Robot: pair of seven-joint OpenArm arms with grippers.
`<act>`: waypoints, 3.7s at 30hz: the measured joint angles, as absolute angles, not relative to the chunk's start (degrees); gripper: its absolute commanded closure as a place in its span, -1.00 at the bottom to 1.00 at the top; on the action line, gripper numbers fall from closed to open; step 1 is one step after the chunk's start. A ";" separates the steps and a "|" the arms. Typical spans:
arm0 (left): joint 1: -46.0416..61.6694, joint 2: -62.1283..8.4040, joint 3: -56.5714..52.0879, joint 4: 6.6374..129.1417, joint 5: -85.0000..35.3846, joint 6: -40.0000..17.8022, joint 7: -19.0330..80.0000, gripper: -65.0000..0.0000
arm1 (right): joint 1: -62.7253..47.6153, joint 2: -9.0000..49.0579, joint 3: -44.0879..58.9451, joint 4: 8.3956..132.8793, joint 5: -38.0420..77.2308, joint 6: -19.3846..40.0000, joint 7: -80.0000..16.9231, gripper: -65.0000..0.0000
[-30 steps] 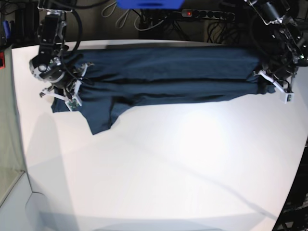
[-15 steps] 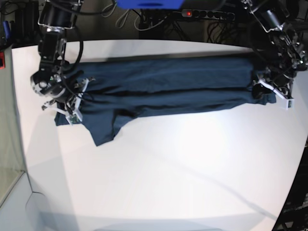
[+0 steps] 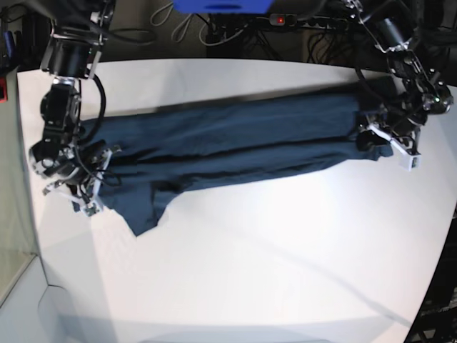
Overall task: Layout the t-shirt on the table in an organized manner, then fold the t-shirt properly
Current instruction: 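Pull the strip ends apart with both grippers to straighten it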
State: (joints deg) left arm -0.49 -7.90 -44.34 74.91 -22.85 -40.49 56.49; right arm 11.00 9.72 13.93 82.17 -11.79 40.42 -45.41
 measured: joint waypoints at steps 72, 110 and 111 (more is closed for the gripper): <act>7.81 -7.92 -44.45 83.18 -25.41 -40.27 61.45 0.21 | 22.76 11.00 15.77 62.35 -11.35 40.21 -44.58 1.00; 7.49 -8.29 -44.47 83.33 -25.56 -40.32 62.57 0.06 | -4.08 8.40 19.49 89.62 -11.07 39.99 -46.61 1.00; 7.51 -8.29 -44.47 83.37 -25.78 -40.34 62.65 -0.01 | -3.84 8.40 19.49 89.14 -11.05 39.97 -46.22 1.00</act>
State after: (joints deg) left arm 7.51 -8.29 -44.47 83.37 -25.78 -40.34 62.65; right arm -3.84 8.40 19.49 89.14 -11.05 39.97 -46.22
